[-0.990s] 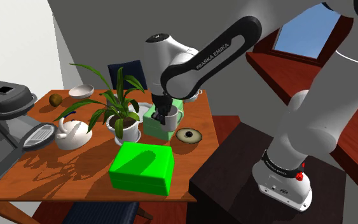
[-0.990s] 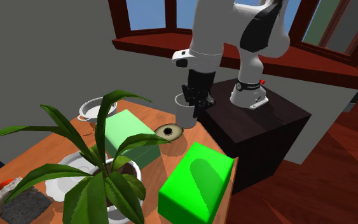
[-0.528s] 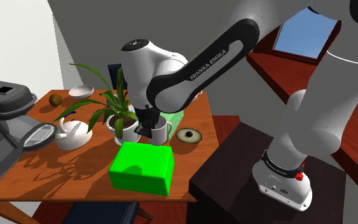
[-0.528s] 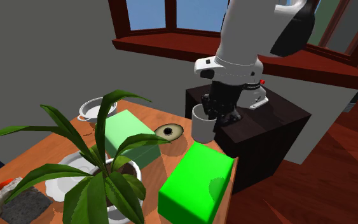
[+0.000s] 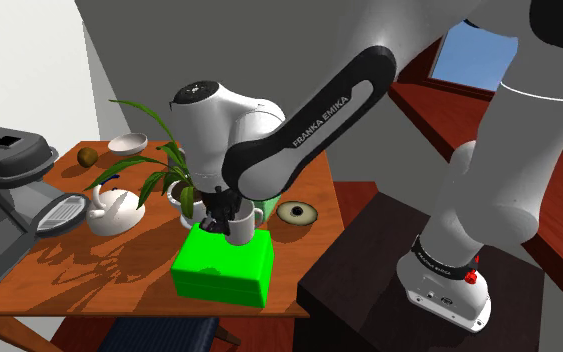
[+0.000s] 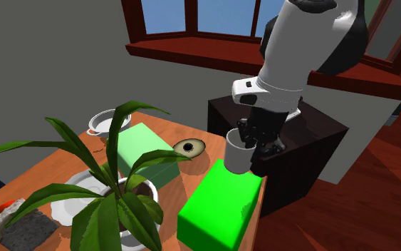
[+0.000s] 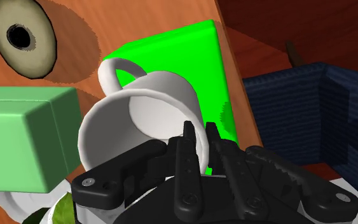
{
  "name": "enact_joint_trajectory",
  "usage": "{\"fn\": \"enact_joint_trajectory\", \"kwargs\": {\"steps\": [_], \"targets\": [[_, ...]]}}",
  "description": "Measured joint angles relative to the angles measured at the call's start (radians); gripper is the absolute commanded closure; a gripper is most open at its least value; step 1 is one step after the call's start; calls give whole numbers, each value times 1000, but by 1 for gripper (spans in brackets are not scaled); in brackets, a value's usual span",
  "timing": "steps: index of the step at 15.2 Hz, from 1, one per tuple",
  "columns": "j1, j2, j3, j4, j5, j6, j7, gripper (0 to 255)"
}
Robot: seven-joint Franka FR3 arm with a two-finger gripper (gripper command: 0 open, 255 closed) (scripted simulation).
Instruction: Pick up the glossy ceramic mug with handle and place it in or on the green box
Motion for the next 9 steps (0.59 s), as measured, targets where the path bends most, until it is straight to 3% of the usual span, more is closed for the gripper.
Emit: {"fn": "enact_joint_trajectory", "kwargs": {"steps": [9], "targets": [[7,89,-8,-34,-67,112,57,255]]}}
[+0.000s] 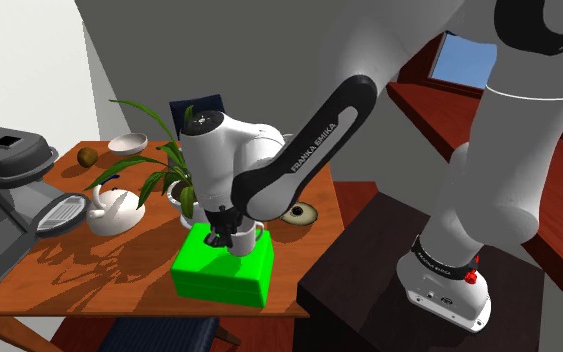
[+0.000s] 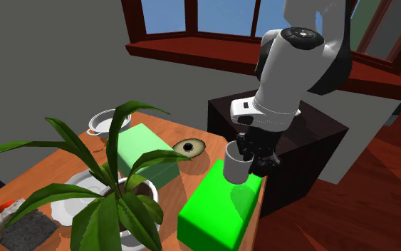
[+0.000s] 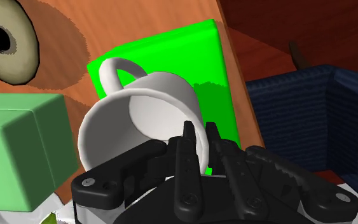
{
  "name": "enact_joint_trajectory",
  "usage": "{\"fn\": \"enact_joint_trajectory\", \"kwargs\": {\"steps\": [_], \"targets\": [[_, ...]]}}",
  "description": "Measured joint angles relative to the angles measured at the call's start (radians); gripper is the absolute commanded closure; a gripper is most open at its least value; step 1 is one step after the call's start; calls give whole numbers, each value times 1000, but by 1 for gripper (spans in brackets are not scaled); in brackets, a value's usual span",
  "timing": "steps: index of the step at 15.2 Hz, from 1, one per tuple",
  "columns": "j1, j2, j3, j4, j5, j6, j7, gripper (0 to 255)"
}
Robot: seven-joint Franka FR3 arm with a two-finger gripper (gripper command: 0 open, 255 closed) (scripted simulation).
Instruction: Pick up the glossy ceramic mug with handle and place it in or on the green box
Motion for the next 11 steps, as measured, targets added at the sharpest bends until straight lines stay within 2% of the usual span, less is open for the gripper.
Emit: {"fn": "enact_joint_trajectory", "kwargs": {"steps": [5,10,11], "targets": [[6,52,-12,-10,-42,55,32,255],[7,59,-14,-10,-48,61,36,255],[7,59,-14,-10,-48,62,36,0]]}}
